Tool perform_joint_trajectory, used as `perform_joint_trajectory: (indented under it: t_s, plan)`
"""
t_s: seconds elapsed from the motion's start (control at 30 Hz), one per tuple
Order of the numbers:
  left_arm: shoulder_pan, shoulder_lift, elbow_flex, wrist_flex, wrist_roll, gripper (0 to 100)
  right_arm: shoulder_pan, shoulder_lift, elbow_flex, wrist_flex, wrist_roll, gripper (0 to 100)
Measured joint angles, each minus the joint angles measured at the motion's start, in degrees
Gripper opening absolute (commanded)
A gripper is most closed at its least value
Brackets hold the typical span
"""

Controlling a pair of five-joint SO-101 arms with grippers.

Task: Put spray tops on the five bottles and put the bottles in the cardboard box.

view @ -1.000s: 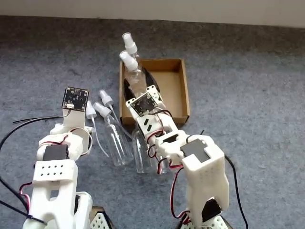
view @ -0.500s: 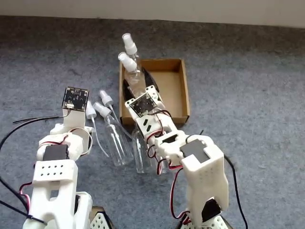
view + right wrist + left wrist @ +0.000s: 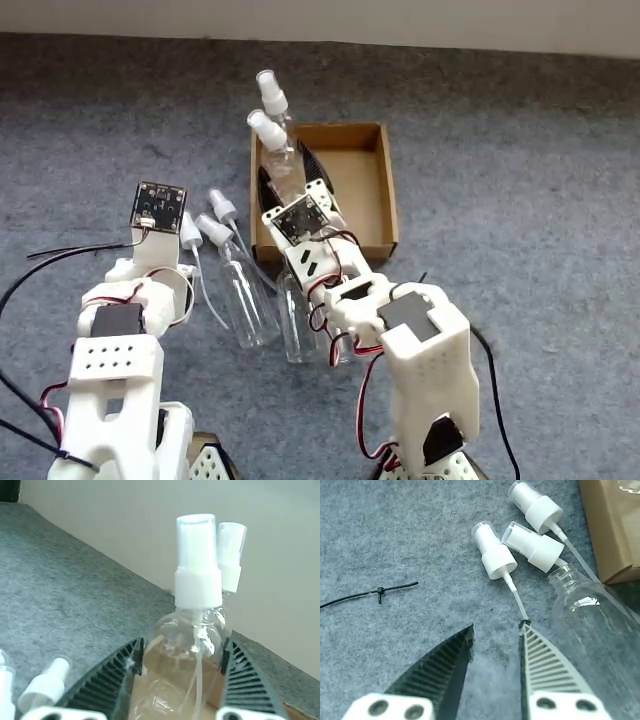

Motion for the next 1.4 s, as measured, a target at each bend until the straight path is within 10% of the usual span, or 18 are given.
perform_joint_trajectory:
  t_s: [1.4]
  plan:
    - [0.0,0.0,0.0,0.0,0.0,15,-1.23,-5.54,3.34,7.82,-4.04,27.0]
